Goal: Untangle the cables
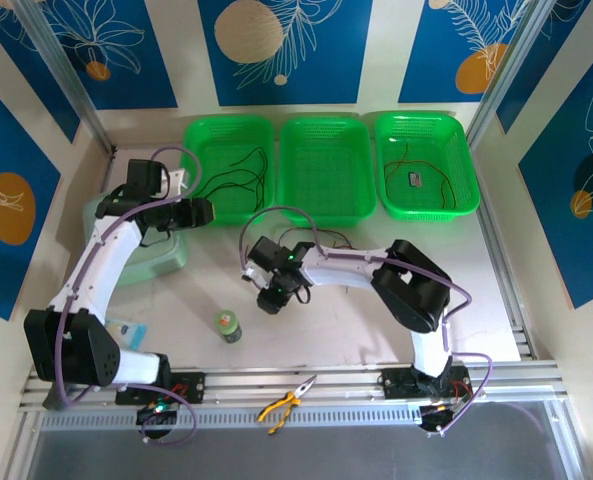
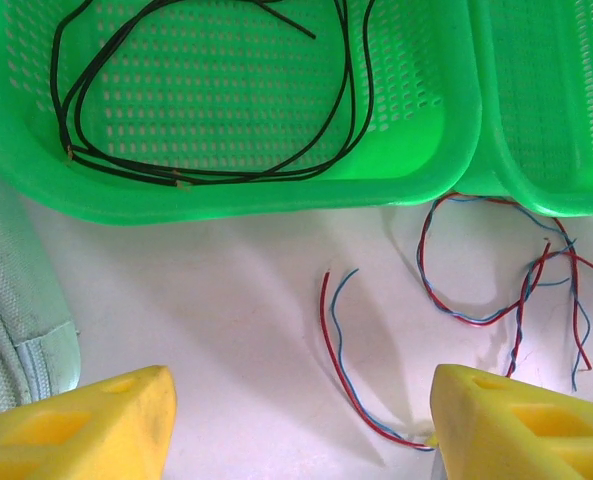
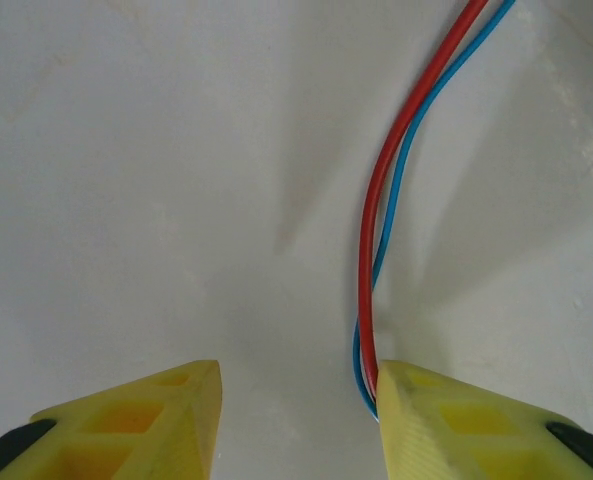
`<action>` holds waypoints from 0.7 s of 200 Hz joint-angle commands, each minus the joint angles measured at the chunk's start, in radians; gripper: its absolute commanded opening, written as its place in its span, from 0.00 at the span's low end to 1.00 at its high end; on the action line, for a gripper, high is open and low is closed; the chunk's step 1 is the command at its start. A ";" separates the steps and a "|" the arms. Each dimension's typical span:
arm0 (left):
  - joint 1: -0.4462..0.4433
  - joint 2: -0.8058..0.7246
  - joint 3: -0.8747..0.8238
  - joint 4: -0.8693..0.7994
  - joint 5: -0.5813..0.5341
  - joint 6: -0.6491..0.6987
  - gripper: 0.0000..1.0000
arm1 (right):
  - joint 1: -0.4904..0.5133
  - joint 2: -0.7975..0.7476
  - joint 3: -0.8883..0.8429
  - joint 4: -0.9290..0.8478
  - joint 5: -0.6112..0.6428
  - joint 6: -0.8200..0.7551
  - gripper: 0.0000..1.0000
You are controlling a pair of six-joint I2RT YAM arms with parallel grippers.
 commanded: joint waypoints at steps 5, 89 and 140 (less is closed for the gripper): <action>0.012 -0.027 -0.011 -0.016 0.024 -0.002 0.68 | -0.005 0.017 0.032 -0.040 -0.013 -0.043 0.44; 0.015 -0.021 -0.022 -0.009 0.040 -0.005 0.68 | -0.030 0.015 0.045 -0.061 -0.021 -0.076 0.46; 0.018 -0.018 -0.008 -0.015 0.039 0.002 0.68 | -0.055 -0.064 0.081 -0.070 -0.035 -0.088 0.46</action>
